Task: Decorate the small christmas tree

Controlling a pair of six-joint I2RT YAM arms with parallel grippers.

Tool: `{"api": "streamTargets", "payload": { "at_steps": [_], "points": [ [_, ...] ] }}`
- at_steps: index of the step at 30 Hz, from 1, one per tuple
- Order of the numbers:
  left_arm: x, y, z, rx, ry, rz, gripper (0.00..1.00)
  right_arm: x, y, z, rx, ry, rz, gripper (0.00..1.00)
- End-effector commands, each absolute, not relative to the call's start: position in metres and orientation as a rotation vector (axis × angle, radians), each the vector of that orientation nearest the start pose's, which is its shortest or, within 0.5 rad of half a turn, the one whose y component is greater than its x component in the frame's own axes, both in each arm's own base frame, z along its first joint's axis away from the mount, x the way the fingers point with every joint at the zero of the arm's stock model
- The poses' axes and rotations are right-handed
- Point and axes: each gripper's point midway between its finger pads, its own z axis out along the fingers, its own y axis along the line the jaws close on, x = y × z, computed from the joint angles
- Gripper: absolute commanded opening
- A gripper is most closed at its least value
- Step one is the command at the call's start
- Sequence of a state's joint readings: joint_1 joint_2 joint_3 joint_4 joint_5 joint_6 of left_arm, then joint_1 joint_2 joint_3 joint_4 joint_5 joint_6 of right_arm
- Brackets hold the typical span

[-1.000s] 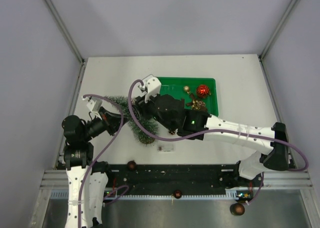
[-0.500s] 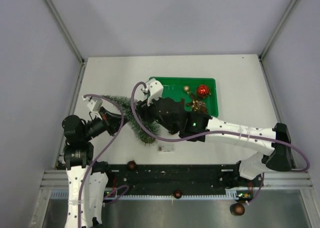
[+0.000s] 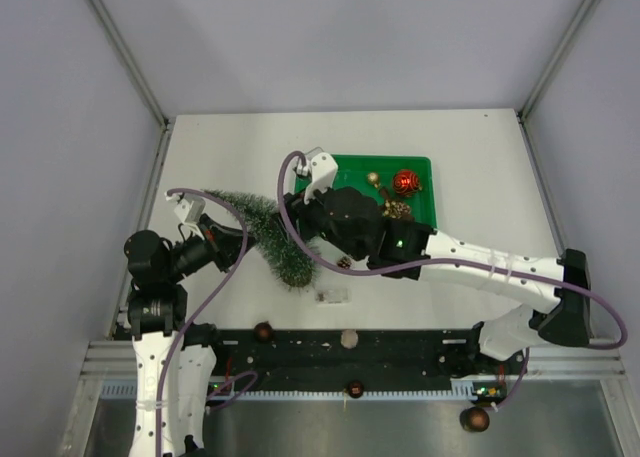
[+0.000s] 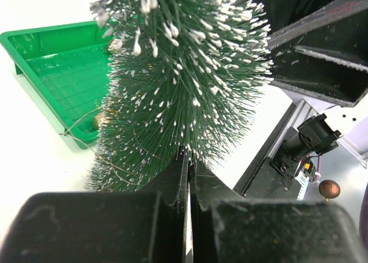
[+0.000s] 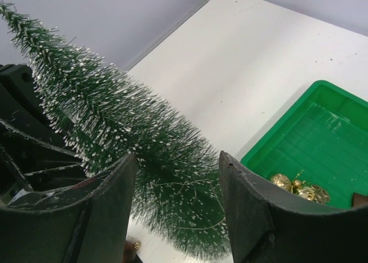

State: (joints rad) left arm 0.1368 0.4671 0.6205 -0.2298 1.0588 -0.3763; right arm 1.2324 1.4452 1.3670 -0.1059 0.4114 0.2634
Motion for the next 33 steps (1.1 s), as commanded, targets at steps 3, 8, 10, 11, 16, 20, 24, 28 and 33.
{"api": "streamTargets", "payload": {
  "at_steps": [3, 8, 10, 11, 16, 20, 24, 28, 33],
  "points": [
    [0.178, -0.139, 0.29, 0.449, 1.626, -1.04, 0.0, 0.225, 0.387, 0.357, -0.454, 1.69, 0.722, 0.58],
    [0.178, -0.139, 0.29, 0.447, 1.628, -1.037, 0.0, 0.279, 0.341, 0.326, -0.298, 1.825, 0.558, 0.58],
    [0.178, -0.139, 0.289, 0.444, 1.632, -1.038, 0.0, 0.31, 0.309, 0.302, -0.207, 1.902, 0.454, 0.58],
    [0.178, -0.139, 0.29, 0.445, 1.629, -1.034, 0.0, 0.324, 0.295, 0.289, -0.167, 1.944, 0.41, 0.58],
    [0.18, -0.138, 0.288, 0.442, 1.635, -1.032, 0.0, 0.377, 0.229, 0.223, -0.025, 2.076, 0.192, 0.57],
    [0.179, -0.138, 0.287, 0.444, 1.637, -1.032, 0.0, 0.396, 0.199, 0.167, -0.008, 2.129, 0.08, 0.57],
    [0.179, -0.138, 0.287, 0.451, 1.637, -1.021, 0.0, 0.399, 0.189, 0.134, -0.012, 2.145, 0.084, 0.58],
    [0.181, -0.137, 0.286, 0.449, 1.64, -1.02, 0.0, 0.395, 0.195, 0.125, -0.042, 2.149, 0.135, 0.6],
    [0.183, -0.137, 0.285, 0.443, 1.642, -1.029, 0.0, 0.406, 0.196, 0.148, -0.04, 2.096, 0.15, 0.61]
  ]
}}
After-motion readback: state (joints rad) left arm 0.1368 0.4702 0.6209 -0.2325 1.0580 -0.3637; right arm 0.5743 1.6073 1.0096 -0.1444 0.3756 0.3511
